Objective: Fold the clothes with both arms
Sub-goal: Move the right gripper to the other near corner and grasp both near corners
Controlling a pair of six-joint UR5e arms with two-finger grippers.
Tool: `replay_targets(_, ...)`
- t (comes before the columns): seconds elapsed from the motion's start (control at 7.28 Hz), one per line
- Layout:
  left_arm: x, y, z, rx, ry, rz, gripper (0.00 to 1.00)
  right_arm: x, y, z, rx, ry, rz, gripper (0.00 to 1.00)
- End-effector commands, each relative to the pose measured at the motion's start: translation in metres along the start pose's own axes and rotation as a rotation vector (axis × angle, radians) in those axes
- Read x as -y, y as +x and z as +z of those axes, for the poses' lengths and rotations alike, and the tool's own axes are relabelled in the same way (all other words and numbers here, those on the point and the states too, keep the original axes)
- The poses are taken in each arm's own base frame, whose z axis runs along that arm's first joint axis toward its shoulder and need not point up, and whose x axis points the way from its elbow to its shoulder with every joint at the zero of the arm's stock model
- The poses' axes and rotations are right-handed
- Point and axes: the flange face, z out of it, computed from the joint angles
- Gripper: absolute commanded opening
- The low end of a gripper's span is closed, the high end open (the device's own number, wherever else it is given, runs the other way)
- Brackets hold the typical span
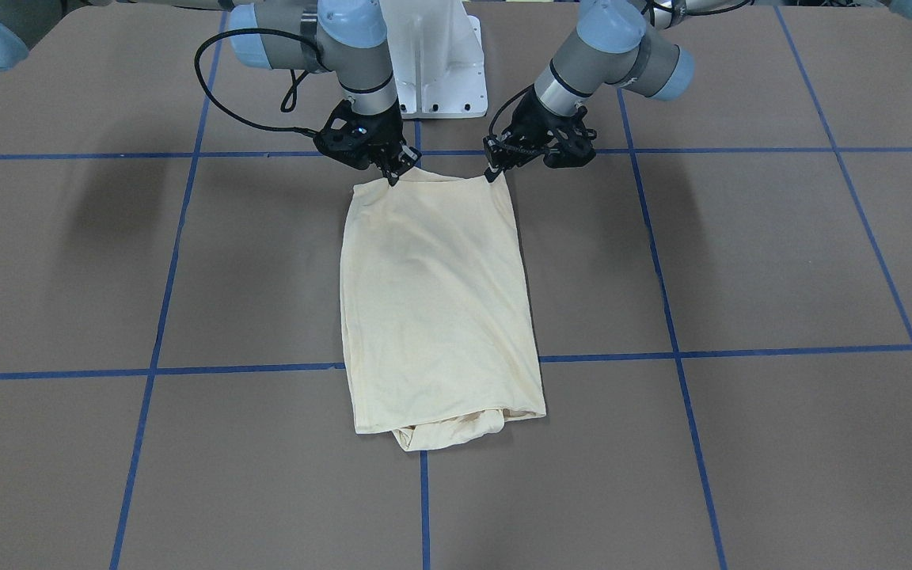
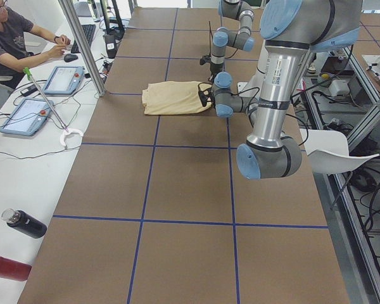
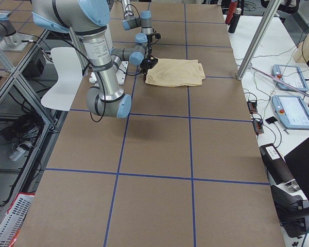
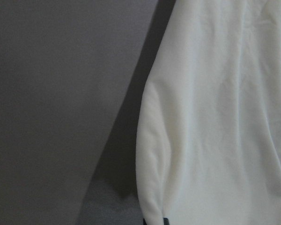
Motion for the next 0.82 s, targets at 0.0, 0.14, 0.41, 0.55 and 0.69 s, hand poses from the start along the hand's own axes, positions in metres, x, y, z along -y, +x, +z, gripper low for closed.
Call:
replay_targets(0.0, -0.029, 0.006, -0.008, 0.011, -0.073, 0.018, 0.0, 0.0, 0.023, -0.024, 0.006, -0.064, -0.007, 0.0)
replay_targets(0.14, -0.05, 0.004, -0.008, 0.011, -0.108, 0.032, 0.0, -0.017, 0.027, -0.029, 0.005, -0.098, -0.025, 0.0)
replay_targets(0.41, -0.082, 0.008, -0.016, -0.009, -0.162, 0.058, 0.0, -0.038, 0.038, -0.029, -0.013, -0.148, -0.05, 0.0)
replay_targets(0.55, -0.084, 0.016, -0.03, -0.028, -0.168, 0.061, 0.0, -0.038, 0.038, -0.028, -0.015, -0.149, -0.05, 0.0)
replay_targets(0.69, -0.08, 0.025, -0.044, -0.027, -0.16, 0.058, 0.0, -0.012, 0.029, -0.033, 0.002, -0.116, -0.027, 0.0)
